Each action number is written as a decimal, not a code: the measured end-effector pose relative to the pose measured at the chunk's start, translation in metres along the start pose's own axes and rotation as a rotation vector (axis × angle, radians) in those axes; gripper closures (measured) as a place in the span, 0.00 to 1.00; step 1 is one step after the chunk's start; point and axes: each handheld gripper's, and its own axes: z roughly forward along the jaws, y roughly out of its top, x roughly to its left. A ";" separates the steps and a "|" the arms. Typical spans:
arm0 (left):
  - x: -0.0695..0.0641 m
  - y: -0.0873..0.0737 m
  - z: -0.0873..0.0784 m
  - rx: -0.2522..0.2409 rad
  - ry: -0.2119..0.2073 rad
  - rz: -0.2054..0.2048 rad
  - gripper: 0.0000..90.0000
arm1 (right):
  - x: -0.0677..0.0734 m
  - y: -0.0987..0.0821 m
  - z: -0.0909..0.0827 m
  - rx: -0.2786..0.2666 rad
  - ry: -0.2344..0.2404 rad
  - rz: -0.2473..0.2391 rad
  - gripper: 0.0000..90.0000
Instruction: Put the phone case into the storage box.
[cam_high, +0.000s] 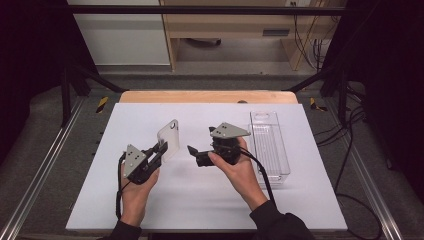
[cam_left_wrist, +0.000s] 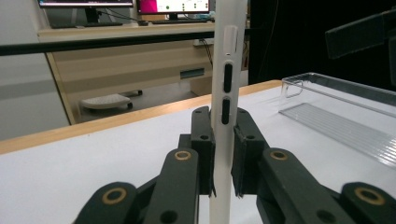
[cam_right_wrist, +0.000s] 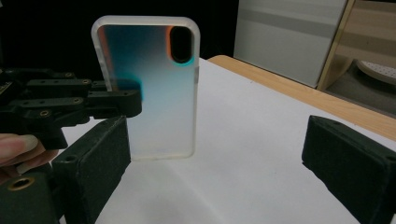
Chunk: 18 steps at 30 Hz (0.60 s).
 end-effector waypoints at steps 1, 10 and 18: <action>0.000 0.000 0.000 0.001 -0.002 -0.005 0.90 | 0.001 -0.001 0.000 0.002 0.002 -0.002 0.09; 0.000 0.001 -0.002 0.000 -0.034 -0.061 0.90 | 0.008 -0.003 0.005 -0.014 0.001 0.016 0.07; 0.000 0.002 -0.002 -0.001 -0.040 -0.083 0.90 | 0.010 -0.002 0.006 -0.034 -0.009 0.029 0.07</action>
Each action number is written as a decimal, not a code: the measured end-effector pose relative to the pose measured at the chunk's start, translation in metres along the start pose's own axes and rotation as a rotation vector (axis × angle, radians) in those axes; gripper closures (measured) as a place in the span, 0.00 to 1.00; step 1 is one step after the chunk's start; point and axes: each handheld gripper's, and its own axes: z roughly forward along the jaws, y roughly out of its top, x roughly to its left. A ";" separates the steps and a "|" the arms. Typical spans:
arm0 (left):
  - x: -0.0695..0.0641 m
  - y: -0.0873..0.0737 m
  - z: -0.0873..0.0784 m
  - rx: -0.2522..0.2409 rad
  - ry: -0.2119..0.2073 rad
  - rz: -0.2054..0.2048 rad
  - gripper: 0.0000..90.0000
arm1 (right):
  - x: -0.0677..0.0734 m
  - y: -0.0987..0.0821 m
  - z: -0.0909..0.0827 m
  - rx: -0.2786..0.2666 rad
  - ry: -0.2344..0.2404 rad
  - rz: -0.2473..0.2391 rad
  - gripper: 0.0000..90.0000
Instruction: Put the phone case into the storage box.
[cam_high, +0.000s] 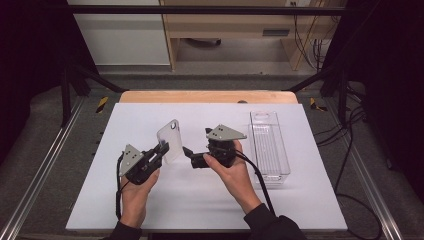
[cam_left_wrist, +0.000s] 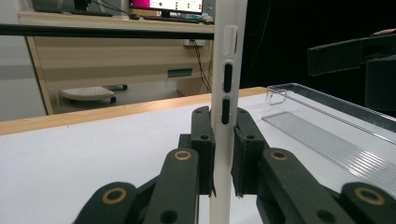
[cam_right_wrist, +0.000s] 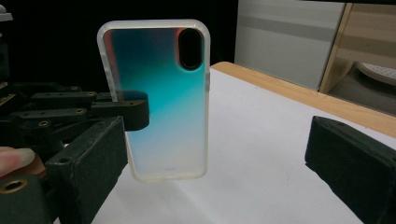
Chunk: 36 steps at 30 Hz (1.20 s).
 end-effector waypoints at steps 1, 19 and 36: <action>0.000 0.000 0.000 -0.002 -0.004 -0.010 0.90 | 0.000 0.000 0.000 0.000 -0.004 0.001 0.07; -0.005 -0.003 0.003 0.000 -0.050 -0.057 0.90 | 0.009 0.001 0.008 -0.047 0.002 0.027 0.07; -0.019 -0.005 0.008 0.016 -0.093 -0.033 0.90 | 0.021 0.003 0.019 -0.067 0.015 0.032 0.07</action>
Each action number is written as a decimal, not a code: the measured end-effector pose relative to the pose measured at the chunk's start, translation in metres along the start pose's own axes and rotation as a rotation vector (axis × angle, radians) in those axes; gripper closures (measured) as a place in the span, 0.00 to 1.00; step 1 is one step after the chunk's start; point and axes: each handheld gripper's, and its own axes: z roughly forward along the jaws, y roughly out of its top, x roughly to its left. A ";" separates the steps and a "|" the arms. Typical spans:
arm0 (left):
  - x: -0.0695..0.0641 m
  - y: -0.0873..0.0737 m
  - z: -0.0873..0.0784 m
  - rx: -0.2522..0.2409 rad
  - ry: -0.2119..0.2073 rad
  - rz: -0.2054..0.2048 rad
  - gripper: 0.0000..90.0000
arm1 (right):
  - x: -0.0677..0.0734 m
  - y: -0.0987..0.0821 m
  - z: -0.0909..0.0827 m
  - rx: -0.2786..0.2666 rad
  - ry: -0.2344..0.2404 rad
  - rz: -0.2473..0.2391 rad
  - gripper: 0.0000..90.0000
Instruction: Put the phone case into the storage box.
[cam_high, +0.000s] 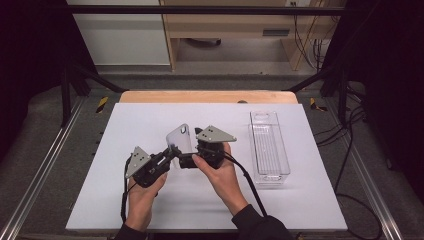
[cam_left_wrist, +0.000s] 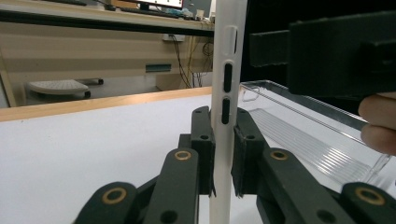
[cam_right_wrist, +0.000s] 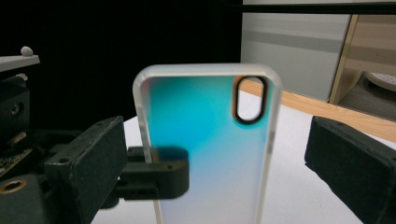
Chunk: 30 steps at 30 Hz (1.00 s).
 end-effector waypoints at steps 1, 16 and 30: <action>-0.001 0.000 0.000 -0.001 -0.002 -0.002 0.90 | 0.000 0.000 0.000 -0.004 0.000 0.001 0.07; -0.009 0.000 0.002 0.001 -0.023 0.007 0.90 | 0.006 -0.001 0.010 -0.011 -0.028 0.000 0.06; -0.010 -0.001 0.003 0.003 -0.025 0.005 0.90 | 0.006 -0.001 0.014 -0.018 -0.063 0.004 0.08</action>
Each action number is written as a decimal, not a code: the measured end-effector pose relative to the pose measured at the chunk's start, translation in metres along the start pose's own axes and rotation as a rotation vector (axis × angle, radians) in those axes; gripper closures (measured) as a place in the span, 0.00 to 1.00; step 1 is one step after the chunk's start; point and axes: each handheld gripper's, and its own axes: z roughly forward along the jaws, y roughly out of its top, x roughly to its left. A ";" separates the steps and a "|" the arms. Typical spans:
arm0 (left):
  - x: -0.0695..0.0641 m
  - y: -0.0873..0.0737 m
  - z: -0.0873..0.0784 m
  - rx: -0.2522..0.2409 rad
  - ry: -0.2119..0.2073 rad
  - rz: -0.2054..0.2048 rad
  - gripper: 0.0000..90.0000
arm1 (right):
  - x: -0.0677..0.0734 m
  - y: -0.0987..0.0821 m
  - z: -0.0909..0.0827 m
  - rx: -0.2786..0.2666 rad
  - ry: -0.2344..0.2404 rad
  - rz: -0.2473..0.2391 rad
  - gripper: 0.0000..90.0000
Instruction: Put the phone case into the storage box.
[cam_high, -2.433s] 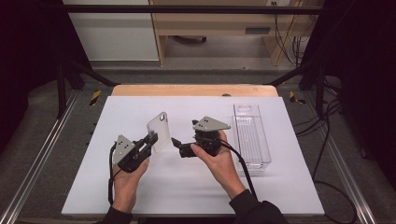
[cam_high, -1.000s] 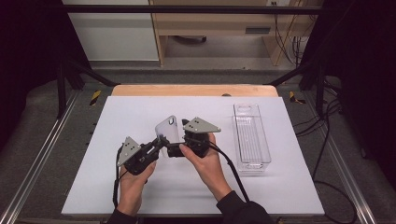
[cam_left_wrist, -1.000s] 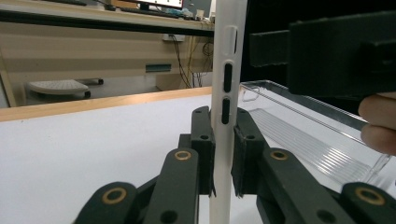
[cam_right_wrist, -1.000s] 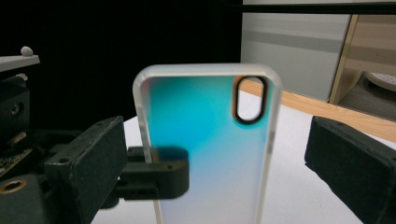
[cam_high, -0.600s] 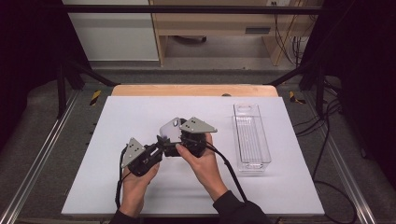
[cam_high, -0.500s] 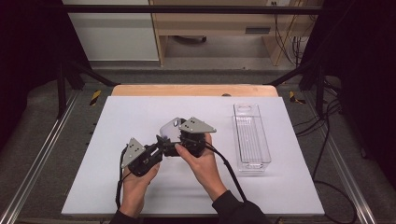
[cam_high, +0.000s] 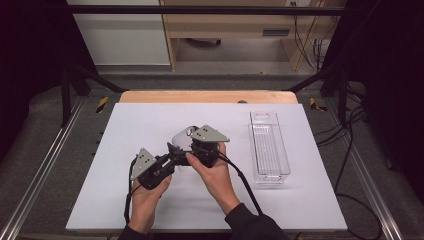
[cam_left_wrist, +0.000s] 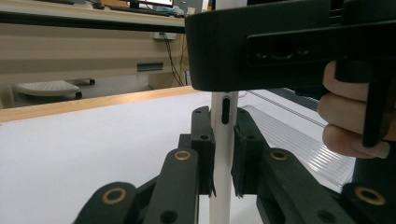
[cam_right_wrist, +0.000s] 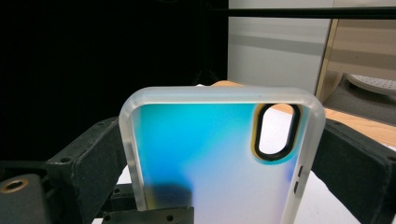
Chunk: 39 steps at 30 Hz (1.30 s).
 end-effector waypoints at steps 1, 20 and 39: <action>0.000 0.000 0.000 0.000 0.000 0.000 0.90 | 0.000 0.000 0.000 0.000 0.000 0.000 0.08; 0.000 0.000 0.000 0.002 -0.001 0.000 0.90 | 0.004 -0.001 0.004 0.003 -0.033 -0.014 0.16; 0.000 -0.001 0.001 -0.007 0.006 0.011 0.89 | 0.004 0.002 0.003 0.031 -0.050 0.021 0.19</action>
